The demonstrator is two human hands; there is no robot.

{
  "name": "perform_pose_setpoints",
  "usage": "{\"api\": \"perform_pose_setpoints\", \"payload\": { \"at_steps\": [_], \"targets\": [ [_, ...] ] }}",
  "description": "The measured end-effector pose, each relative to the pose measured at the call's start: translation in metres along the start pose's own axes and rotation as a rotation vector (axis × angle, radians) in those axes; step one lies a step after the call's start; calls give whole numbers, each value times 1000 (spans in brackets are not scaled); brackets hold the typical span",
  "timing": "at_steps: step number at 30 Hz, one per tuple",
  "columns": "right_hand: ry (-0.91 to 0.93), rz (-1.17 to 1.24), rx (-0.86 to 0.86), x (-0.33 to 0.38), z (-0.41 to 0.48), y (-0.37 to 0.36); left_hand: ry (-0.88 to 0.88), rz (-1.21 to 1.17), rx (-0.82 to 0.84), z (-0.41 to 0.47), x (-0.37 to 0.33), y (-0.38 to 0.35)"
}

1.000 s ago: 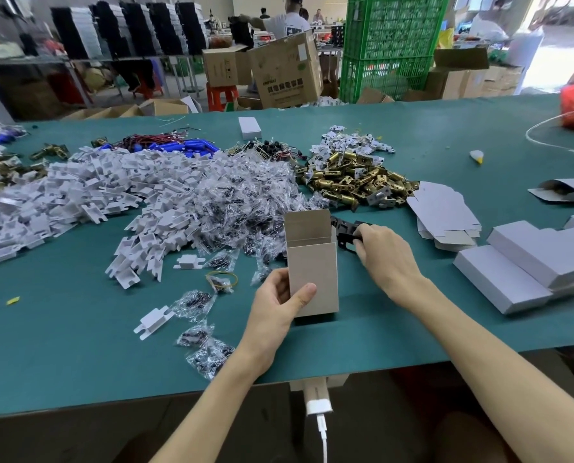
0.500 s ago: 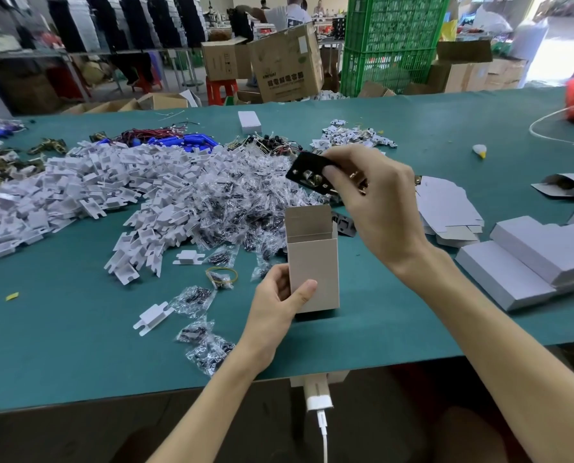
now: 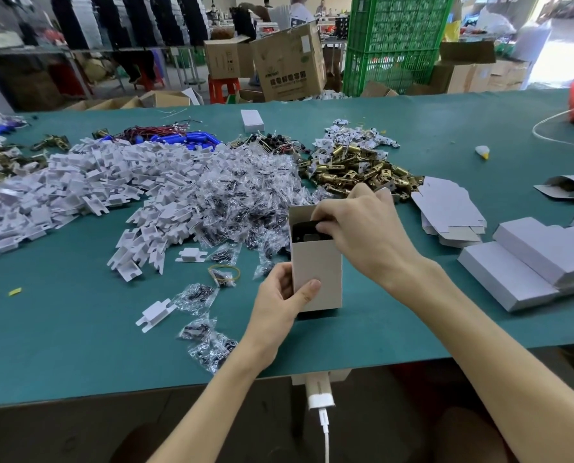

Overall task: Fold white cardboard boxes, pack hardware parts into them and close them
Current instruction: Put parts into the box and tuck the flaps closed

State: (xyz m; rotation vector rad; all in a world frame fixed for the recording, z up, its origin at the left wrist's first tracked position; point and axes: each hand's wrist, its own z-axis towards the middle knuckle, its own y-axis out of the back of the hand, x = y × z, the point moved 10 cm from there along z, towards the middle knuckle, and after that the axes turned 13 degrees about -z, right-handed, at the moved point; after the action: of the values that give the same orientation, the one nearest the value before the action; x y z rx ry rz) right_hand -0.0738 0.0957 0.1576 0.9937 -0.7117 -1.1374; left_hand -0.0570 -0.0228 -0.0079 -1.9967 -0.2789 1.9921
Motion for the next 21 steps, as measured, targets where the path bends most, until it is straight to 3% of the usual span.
{"api": "perform_pose_setpoints", "payload": {
  "at_steps": [7,10,16,21],
  "targets": [
    [-57,85,-2,-7,2,2,-2,17,0,0,0,0],
    [-40,108,88,-7,1,-6,0,18,0,0,0,0],
    [48,-25,172,7,-6,-17,5,15,1,0,2,1],
    [79,-60,409,6,-8,-39,6,24,7,-1,0,-1]
  ]
}}
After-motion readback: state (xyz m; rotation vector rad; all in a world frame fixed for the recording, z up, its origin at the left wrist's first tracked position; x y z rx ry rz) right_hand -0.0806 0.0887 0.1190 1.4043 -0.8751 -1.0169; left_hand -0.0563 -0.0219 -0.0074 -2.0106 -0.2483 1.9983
